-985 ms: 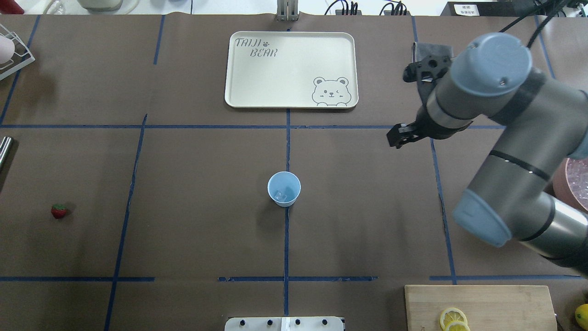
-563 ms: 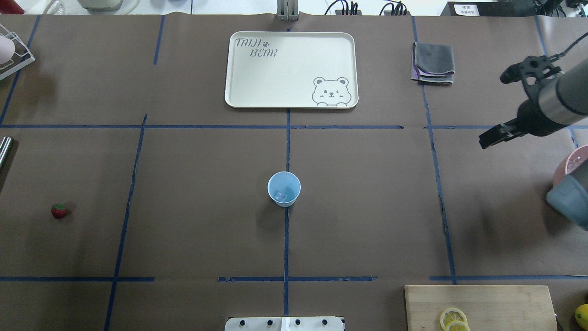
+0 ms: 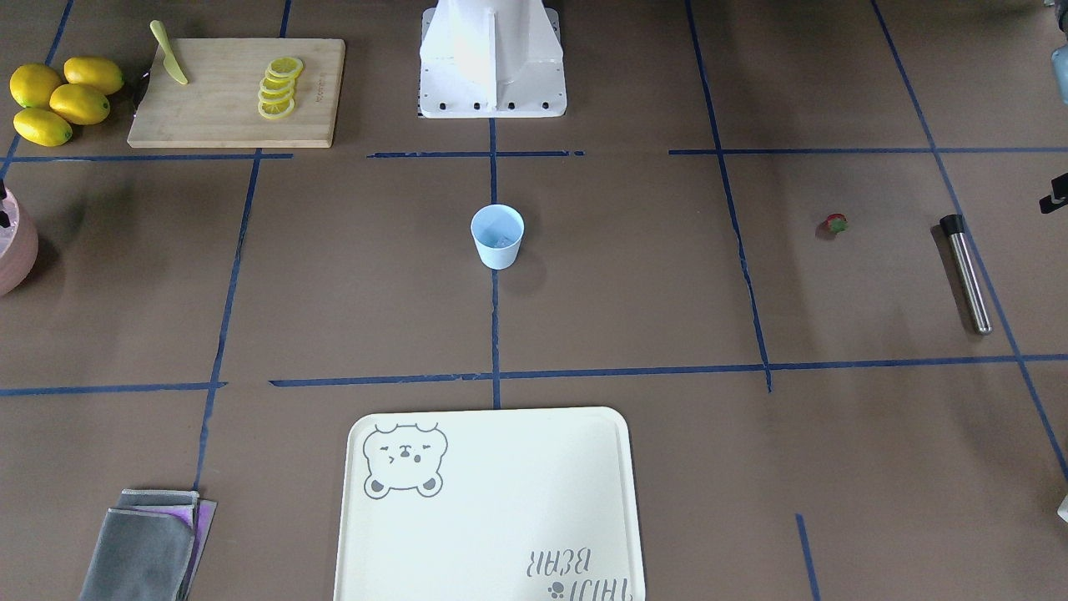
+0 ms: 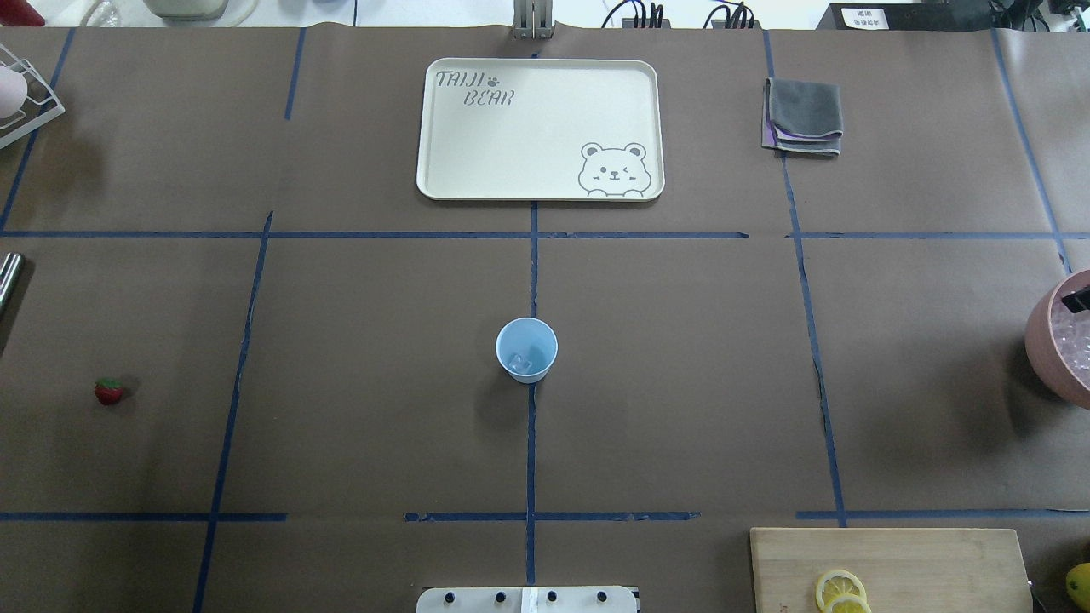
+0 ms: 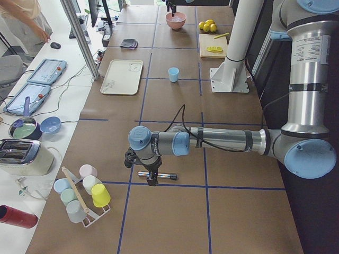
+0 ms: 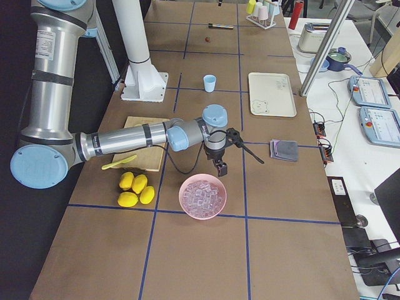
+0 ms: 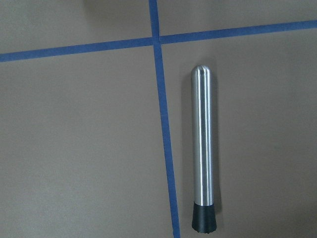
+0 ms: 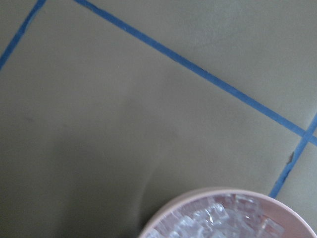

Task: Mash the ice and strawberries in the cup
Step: 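Grasp another ice cube from the pink bowl with the right gripper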

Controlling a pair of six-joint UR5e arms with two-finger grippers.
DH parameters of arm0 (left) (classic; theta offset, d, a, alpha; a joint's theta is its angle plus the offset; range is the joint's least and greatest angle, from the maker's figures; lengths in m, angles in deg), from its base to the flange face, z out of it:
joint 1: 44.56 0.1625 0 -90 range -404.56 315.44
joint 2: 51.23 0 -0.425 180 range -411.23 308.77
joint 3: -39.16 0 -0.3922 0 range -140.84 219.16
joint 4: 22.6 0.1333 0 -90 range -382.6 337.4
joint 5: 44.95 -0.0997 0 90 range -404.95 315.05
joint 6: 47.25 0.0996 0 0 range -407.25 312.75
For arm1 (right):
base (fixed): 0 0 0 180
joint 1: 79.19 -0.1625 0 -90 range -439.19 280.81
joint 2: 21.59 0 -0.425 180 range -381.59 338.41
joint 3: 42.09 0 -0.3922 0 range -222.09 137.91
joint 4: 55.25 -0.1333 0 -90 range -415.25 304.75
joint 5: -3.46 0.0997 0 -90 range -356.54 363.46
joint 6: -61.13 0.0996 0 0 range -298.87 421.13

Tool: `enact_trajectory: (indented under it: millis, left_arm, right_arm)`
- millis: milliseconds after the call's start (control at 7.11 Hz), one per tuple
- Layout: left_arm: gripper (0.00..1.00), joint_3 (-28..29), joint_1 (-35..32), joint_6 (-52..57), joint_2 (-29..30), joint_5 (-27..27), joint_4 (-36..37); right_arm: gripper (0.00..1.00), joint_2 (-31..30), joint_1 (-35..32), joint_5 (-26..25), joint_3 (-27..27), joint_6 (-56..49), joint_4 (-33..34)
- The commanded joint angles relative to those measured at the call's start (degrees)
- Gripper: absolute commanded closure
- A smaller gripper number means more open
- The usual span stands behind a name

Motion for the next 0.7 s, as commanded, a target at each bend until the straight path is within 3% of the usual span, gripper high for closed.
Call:
enact_trajectory:
  millis: [0, 563]
  left_arm:
    - [0.00, -0.1, 0.1, 0.0, 0.0, 0.0, 0.0]
    - [0.00, -0.3, 0.1, -0.1, 0.0, -0.3, 0.0]
  right_arm:
    - [0.01, -2.8, -3.0, 1.0, 1.6, -15.7, -0.1]
    - [0.02, -2.3, -2.5, 0.9, 5.6, -25.4, -1.1]
